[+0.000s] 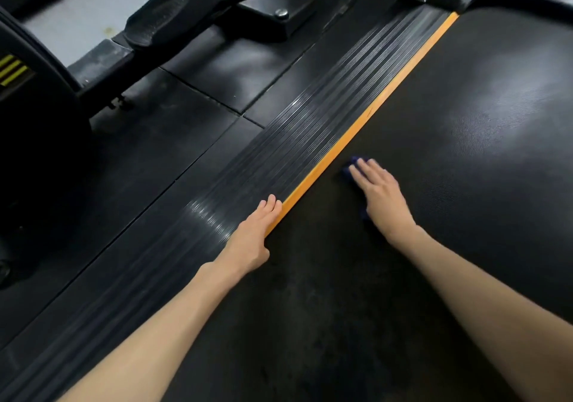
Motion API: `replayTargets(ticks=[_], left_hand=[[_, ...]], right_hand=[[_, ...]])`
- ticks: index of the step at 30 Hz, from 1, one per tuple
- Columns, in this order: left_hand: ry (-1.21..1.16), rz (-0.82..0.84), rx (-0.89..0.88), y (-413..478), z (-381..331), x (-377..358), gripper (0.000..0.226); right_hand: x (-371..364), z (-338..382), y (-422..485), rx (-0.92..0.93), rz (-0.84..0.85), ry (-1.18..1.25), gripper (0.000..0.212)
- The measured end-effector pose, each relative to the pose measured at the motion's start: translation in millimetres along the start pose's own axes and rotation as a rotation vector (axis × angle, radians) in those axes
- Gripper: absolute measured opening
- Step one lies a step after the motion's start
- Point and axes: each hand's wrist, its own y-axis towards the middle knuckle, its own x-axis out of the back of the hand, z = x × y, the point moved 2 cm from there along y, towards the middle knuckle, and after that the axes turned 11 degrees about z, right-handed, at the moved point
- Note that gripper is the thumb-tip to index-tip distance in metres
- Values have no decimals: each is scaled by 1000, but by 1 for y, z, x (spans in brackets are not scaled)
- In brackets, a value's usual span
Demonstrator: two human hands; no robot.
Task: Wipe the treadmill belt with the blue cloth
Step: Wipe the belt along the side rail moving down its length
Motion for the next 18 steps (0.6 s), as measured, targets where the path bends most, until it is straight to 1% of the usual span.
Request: replayTargets(ticks=[1, 2, 3, 4, 5, 7, 8, 9, 10, 11, 12, 13, 14, 16, 18], left_hand=[[4, -3, -5, 0, 0, 0, 90], [4, -7, -10, 0, 0, 0, 90], [1, -11, -13, 0, 1, 0, 90], [0, -12, -15, 0, 2, 0, 90], [-3, -13, -17, 1, 3, -1, 90], [-14, -10, -18, 2, 5, -1, 90], [-13, -8, -15, 3, 5, -1, 89], [-6, -6, -7, 2, 5, -1, 89], [-3, -7, -1, 2, 5, -1, 89], [-5, -11, 0, 2, 5, -1, 89], [-8, -16, -1, 1, 4, -1, 90], [-7, -17, -1, 1, 3, -2, 90], [-3, -17, -1, 0, 2, -2, 90], [13, -16, 5, 0, 1, -2, 91], [29, -22, 5, 0, -2, -2, 92]], right_hand=[[1, 1, 4, -89, -17, 85, 75], [0, 11, 5, -151, -53, 145, 72], [-3, 29, 3, -151, -97, 194, 67], [-12, 52, -5, -72, -120, 206, 67], [-24, 76, -18, 41, -92, 196, 71], [-44, 123, -59, 318, 93, 159, 79], [-48, 135, -78, 446, 162, 147, 80], [-52, 137, -89, 562, 231, 123, 80], [-50, 130, -92, 642, 246, 79, 76], [-44, 120, -85, 671, 193, 5, 69], [-39, 107, -76, 638, 148, -38, 58], [-33, 91, -64, 542, 104, -42, 50], [-27, 73, -53, 433, 47, -25, 49], [-13, 42, -40, 195, -24, 14, 51], [-11, 28, -31, -46, -70, 80, 65]])
